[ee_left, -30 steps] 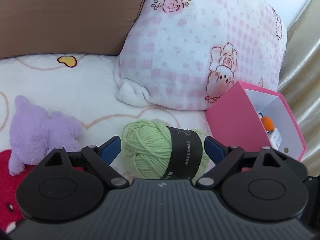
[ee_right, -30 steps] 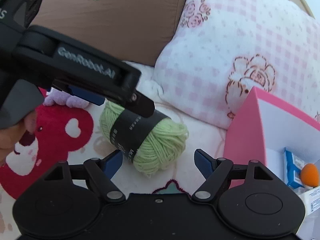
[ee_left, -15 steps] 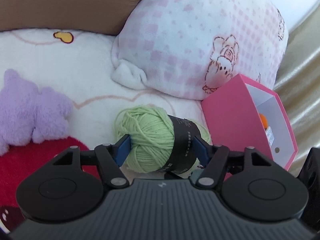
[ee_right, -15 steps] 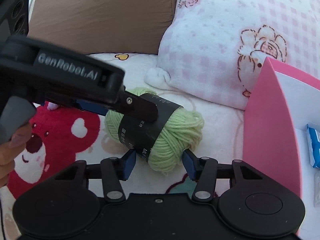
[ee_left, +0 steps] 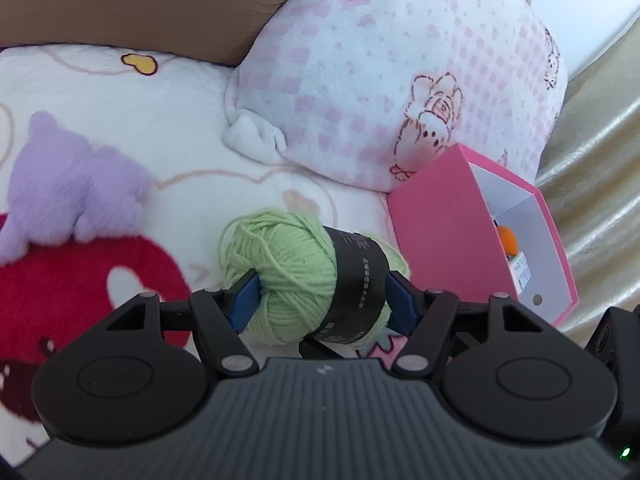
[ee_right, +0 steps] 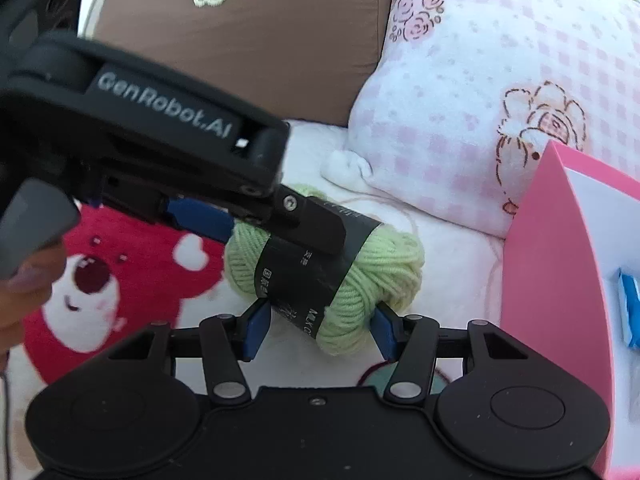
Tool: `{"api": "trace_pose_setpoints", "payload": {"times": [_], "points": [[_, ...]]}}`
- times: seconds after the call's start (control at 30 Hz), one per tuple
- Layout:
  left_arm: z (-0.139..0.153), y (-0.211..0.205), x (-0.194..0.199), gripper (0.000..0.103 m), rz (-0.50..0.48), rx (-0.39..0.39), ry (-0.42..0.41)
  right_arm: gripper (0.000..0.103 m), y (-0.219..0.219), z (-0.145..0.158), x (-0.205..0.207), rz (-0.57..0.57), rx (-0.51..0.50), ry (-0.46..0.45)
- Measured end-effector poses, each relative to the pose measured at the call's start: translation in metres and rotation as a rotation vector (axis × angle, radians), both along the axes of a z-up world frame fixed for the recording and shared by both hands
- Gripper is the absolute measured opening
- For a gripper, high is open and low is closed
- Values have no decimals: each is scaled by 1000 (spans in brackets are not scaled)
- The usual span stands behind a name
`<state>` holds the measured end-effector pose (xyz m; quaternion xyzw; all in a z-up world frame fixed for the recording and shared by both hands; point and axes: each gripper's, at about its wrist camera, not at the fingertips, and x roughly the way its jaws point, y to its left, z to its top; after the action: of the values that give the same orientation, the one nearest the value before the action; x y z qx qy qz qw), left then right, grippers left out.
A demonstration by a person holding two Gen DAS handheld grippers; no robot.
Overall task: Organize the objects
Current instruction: 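Lower the left gripper over the green yarn ball, then close the left gripper on the green yarn ball, then lift and carry the yarn ball with the left gripper over the pink box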
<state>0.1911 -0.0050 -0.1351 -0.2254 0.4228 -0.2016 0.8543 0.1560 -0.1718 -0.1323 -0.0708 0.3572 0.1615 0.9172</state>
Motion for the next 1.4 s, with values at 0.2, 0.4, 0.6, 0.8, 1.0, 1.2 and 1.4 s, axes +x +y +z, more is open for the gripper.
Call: {"api": "trace_pose_setpoints", "payload": {"times": [0.2,0.4,0.6,0.8,1.0,1.2,1.4], "points": [[2,10,-24,65,16,-38,72,64,4,8,-26,51,13,14],[3,-3,-44,65,9,-36,133,68,-6,14,-38,-2,69,106],[-11,22,-64,65,35,-141,202,77,5,18,-52,65,63,150],[-12,29,-78,65,37,-165,222,82,20,32,-63,70,46,132],[-9,20,-93,60,35,-103,189,85,25,31,-75,36,38,83],[17,14,-109,60,58,-36,115,85,25,38,-90,60,58,51],[54,-5,-121,60,-3,69,102,82,22,55,-113,88,13,6]]}}
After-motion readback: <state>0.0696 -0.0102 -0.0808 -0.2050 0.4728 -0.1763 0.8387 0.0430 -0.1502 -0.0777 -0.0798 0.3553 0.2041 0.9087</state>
